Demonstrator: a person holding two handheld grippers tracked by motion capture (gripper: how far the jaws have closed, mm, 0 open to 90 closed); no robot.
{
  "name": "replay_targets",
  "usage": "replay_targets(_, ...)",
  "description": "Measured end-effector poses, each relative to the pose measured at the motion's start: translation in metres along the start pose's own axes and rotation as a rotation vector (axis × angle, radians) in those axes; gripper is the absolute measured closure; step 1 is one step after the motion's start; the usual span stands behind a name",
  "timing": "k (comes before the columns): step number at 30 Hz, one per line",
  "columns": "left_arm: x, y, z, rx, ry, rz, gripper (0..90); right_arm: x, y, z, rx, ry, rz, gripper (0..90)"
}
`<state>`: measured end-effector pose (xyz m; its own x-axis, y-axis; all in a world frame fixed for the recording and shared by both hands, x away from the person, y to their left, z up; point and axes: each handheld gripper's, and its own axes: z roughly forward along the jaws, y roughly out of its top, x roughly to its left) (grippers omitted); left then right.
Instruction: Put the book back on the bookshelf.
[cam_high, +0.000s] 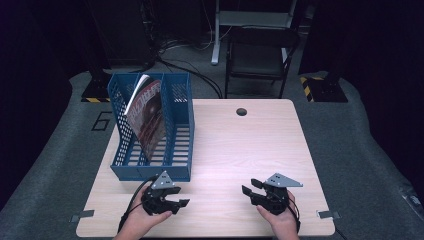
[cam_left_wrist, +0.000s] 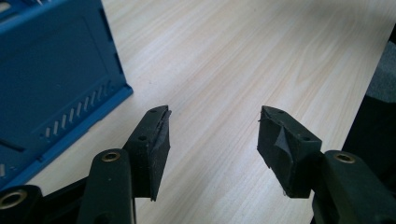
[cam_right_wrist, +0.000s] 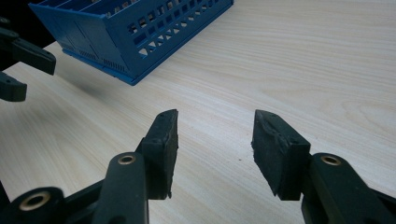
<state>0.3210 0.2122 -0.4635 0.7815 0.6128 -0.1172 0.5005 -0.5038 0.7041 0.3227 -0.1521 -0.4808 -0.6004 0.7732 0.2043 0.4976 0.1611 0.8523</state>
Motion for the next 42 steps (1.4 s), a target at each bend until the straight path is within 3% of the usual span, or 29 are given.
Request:
replay_targets(6, -0.004, -0.011, 0.017, 0.043, -0.01, 0.014, 43.8, 0.0, 0.0, 0.0, 0.002, 0.002, -0.002, 50.5)
replay_targets(10, -0.005, -0.014, 0.021, 0.049, -0.025, 0.011, 43.8, 0.0, -0.001, 0.001, 0.004, 0.001, -0.003, 50.5)
replay_targets(13, -0.006, -0.016, 0.024, 0.045, -0.014, 0.011, 43.5, 0.001, -0.001, 0.002, 0.015, 0.001, -0.011, 50.6)
replay_targets(22, -0.001, -0.019, 0.028, 0.03, 0.003, 0.013, 42.4, 0.0, -0.003, 0.006, 0.039, -0.007, -0.037, 50.6)
replay_targets(32, 0.001, -0.02, 0.029, 0.016, 0.004, -0.015, 42.1, -0.002, -0.007, 0.01, 0.066, -0.039, -0.035, 50.5)
replay_targets(42, 0.004, -0.02, 0.027, 0.027, 0.019, -0.015, 41.5, -0.005, -0.007, 0.009, 0.066, -0.037, -0.035, 50.5)
